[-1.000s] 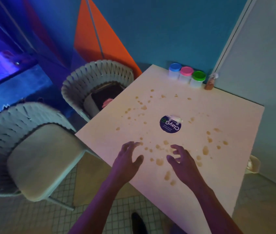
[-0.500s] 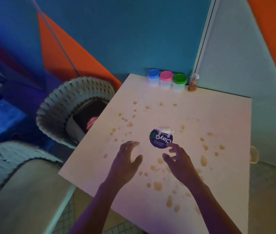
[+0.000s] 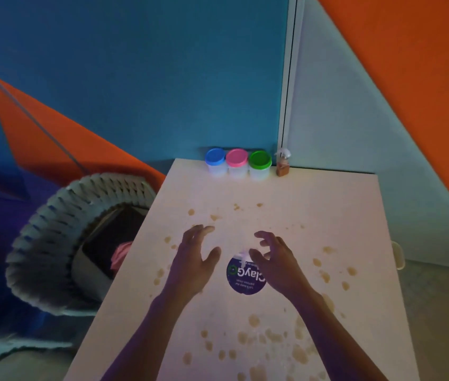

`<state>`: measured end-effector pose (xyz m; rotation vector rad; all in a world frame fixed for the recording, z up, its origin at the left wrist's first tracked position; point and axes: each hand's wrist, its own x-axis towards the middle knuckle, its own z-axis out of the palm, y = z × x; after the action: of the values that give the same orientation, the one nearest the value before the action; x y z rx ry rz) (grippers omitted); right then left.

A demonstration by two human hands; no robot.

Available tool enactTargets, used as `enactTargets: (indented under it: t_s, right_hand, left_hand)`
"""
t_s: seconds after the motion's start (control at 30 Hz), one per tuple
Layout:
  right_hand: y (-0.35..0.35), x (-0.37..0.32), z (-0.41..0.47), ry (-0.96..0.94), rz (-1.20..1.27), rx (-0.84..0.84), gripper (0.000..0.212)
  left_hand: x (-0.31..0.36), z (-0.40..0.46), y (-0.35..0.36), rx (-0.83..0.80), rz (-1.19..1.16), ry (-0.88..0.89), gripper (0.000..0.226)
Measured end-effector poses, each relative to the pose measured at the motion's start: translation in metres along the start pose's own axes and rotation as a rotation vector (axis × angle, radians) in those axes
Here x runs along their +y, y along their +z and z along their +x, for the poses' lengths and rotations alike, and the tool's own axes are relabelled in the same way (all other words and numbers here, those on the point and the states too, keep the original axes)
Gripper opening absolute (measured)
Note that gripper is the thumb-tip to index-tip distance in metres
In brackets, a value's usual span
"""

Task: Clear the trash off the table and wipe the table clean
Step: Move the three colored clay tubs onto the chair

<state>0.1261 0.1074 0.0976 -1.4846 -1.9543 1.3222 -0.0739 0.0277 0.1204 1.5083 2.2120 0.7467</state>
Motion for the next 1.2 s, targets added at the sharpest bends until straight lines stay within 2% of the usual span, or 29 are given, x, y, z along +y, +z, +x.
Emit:
enactTargets:
  t_s: [0.33, 0.57, 0.8, 1.2]
  right_hand:
    - [-0.021, -0.059, 0.100, 0.032, -0.107, 0.183, 0.044]
    - [-0.039, -0.082, 0.195, 0.023, -0.174, 0.293, 0.047]
    - [-0.037, -0.074, 0.271, 0.164, -0.179, 0.292, 0.055]
    - [-0.022, -0.039, 0.337, 0.234, -0.235, 0.282, 0.061]
  left_hand:
    - [0.009, 0.143, -0.020, -0.062, -0.044, 0.178, 0.054]
    - [0.007, 0.237, -0.032, -0.001, -0.046, 0.246, 0.060]
    - [-0.010, 0.310, -0.012, -0.013, -0.062, 0.188, 0.065]
    - [-0.060, 0.395, 0.046, -0.177, -0.063, -0.118, 0.069]
